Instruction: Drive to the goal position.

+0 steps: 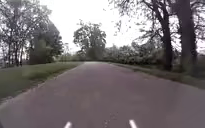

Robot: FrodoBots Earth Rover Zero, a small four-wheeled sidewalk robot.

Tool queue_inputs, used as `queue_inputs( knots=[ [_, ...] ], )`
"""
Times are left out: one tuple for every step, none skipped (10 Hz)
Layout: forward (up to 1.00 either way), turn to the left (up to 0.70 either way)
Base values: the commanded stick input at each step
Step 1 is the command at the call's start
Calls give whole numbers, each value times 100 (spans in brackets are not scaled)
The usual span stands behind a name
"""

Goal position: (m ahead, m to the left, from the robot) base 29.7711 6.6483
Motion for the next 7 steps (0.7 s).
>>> queue_inputs(
  knots=[
    [70, 0],
    [70, 0],
    [70, 0],
    [70, 0],
    [70, 0],
    [70, 0],
    [70, 0]
  ],
)
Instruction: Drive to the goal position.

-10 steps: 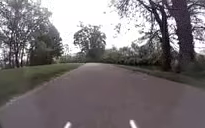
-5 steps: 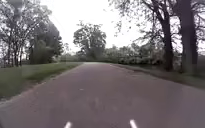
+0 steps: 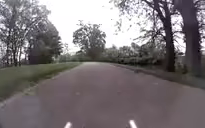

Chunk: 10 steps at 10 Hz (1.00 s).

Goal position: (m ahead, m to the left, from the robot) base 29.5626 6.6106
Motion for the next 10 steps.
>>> queue_inputs(
  knots=[
    [70, 0],
    [70, 0],
    [70, 0],
    [70, 0],
    [70, 0],
    [70, 0],
    [70, 0],
    [70, 0],
    [70, 0],
    [70, 0]
  ],
)
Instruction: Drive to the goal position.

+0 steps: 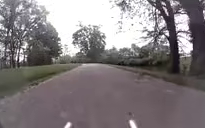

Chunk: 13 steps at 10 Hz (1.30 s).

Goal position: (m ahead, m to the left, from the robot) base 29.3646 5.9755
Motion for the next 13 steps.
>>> queue_inputs(
  knots=[
    [70, 0],
    [70, 0],
    [70, 0],
    [70, 0],
    [70, 0],
    [70, 0],
    [70, 0],
    [70, 0],
    [70, 0],
    [70, 0],
    [70, 0],
    [70, 0],
    [70, 0]
  ],
)
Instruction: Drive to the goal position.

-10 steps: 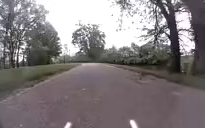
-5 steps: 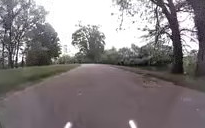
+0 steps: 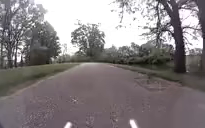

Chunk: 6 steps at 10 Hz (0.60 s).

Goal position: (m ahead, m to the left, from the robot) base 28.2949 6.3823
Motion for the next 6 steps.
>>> queue_inputs(
  knots=[
    [70, 0],
    [70, 0],
    [70, 0],
    [70, 0],
    [70, 0],
    [70, 0]
  ],
)
